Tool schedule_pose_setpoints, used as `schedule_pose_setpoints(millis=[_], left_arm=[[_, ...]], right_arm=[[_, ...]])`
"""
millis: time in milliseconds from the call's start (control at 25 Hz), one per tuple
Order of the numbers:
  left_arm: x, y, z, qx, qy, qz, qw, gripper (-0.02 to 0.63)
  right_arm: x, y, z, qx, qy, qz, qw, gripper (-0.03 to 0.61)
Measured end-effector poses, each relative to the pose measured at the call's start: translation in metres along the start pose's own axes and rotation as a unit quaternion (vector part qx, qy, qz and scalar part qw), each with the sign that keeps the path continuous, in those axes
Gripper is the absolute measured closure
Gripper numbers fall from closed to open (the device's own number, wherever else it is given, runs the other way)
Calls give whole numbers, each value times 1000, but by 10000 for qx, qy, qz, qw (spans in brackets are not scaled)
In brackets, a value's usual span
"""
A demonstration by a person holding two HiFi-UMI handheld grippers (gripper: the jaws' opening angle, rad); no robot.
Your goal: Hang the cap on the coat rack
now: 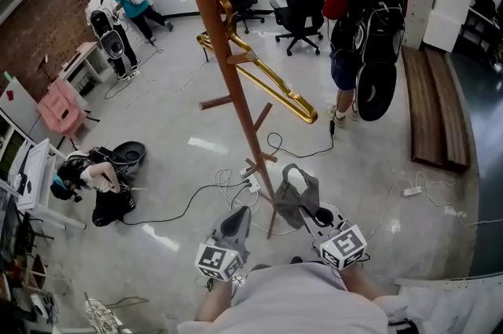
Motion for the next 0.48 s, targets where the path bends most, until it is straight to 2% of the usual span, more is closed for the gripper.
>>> schedule_pose_setpoints(millis=[480], left_arm=[[4,-2,4,-2,12,-110,9999,603]], right_arm=[[-2,-1,-5,112,-84,-75,9999,558]])
Point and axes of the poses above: the fingertips, and each gripper's own axes: y backward along the fingers, x to its left, z out of its top, the point moved 5 cm from there along y, backward along the fingers, and after that the axes turned 15 degrees about x, right-handed, at the moved point
